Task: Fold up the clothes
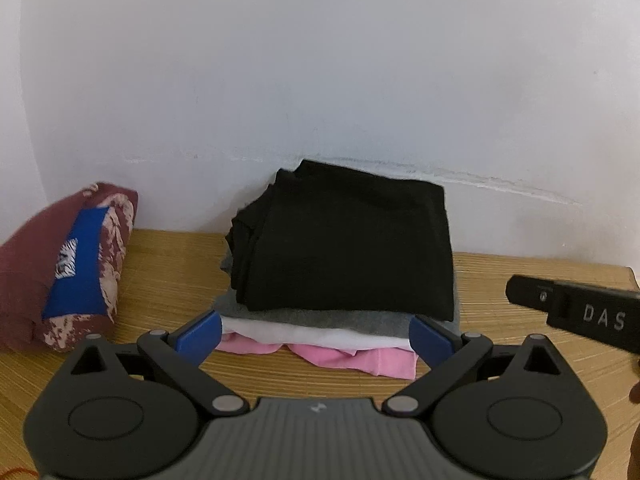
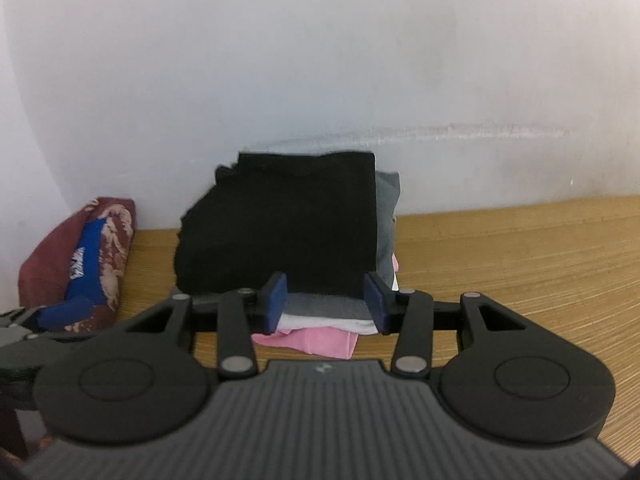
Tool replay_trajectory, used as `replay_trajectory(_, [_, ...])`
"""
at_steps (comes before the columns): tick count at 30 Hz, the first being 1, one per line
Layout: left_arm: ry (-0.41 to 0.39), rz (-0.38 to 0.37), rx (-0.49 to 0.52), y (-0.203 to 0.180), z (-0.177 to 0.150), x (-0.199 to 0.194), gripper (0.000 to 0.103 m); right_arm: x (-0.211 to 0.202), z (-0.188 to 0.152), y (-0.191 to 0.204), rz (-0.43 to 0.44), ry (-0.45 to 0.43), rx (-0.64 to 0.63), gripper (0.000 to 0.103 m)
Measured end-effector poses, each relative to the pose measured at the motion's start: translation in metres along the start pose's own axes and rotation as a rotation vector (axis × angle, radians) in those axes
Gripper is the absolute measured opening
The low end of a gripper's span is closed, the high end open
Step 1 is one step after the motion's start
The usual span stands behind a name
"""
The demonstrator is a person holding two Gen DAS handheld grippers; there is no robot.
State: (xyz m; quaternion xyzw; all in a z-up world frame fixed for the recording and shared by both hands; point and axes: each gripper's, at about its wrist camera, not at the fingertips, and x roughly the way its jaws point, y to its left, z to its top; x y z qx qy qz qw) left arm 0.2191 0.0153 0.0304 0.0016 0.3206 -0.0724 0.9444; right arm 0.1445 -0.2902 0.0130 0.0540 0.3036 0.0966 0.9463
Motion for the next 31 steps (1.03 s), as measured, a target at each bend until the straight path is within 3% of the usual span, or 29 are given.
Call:
replay_trajectory(4, [-0.036, 0.006, 0.018, 0.002, -0.009, -0.029, 0.102, -0.021, -0.009, 0.0, 0.0, -0.019, 0.009, 0.045])
replay_trajectory(12, [-0.016, -0.008, -0.005, 0.006, -0.018, -0.052, 0.102, -0.043, -0.03, 0.011, 0.027, 0.01, -0.008, 0.045])
replay_trajectory(19, [0.005, -0.001, 0.001, 0.006, -0.03, -0.059, 0.102, -0.054, -0.033, 0.013, 0.02, 0.0, -0.007, 0.045])
replay_trajectory(31, [0.025, -0.062, 0.011, 0.0, -0.039, -0.068, 0.101, -0.066, -0.042, 0.011, 0.015, 0.023, 0.004, 0.046])
